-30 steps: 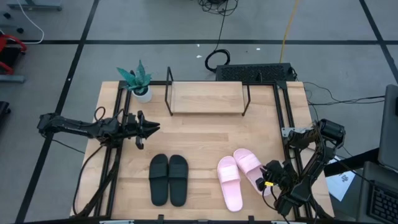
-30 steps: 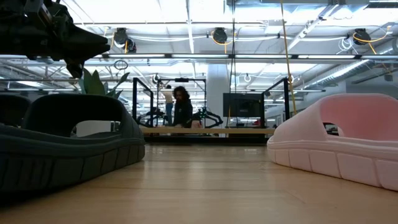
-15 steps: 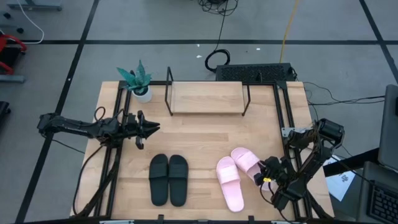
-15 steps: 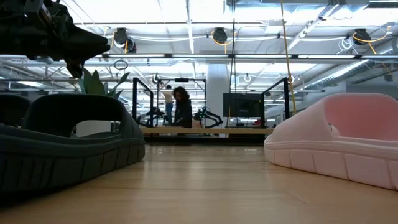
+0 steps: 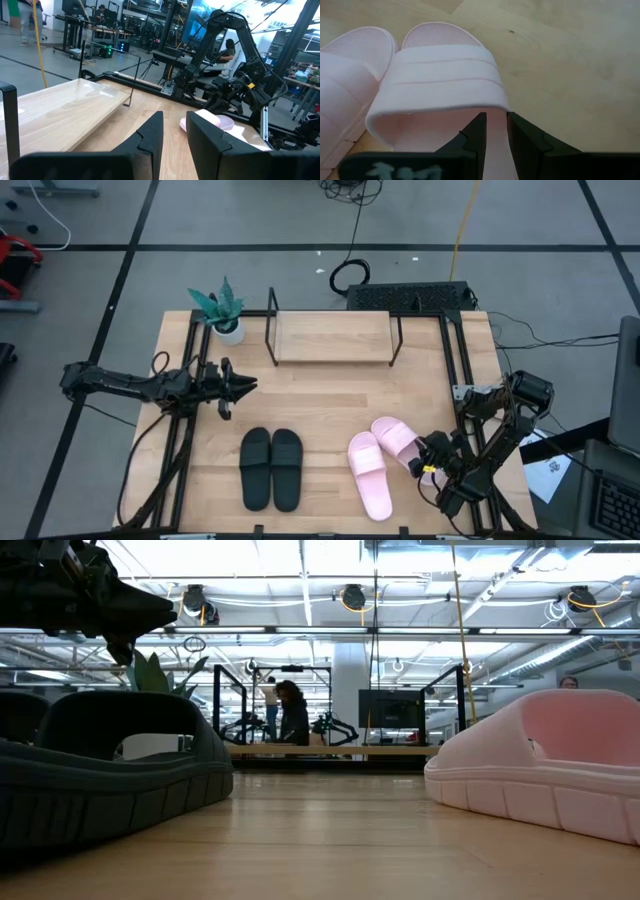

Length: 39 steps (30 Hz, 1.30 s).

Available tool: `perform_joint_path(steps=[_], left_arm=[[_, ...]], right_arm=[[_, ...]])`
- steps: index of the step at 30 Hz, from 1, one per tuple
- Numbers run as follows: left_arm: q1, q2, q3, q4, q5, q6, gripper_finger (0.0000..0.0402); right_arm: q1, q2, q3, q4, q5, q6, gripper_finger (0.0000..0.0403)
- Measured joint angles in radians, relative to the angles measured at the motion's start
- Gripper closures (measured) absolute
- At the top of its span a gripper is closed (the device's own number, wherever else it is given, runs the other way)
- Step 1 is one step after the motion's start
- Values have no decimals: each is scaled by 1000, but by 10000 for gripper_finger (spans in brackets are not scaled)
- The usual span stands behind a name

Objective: Pick and place slides into the shelf
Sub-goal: Put the right pink slipper on the shelf

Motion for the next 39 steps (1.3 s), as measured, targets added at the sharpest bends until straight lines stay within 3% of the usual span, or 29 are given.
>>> perform_joint_path(steps=[16,25,39], left_arm=[[0,0,0,0,0,0,314],[0,0,0,0,0,16,314],[0,0,0,0,0,26,314]], right_arm=[[-4,0,0,0,-30,0,332],[-13,0,0,1,24,20,329],[-29,0,-52,28,38,-4,263]])
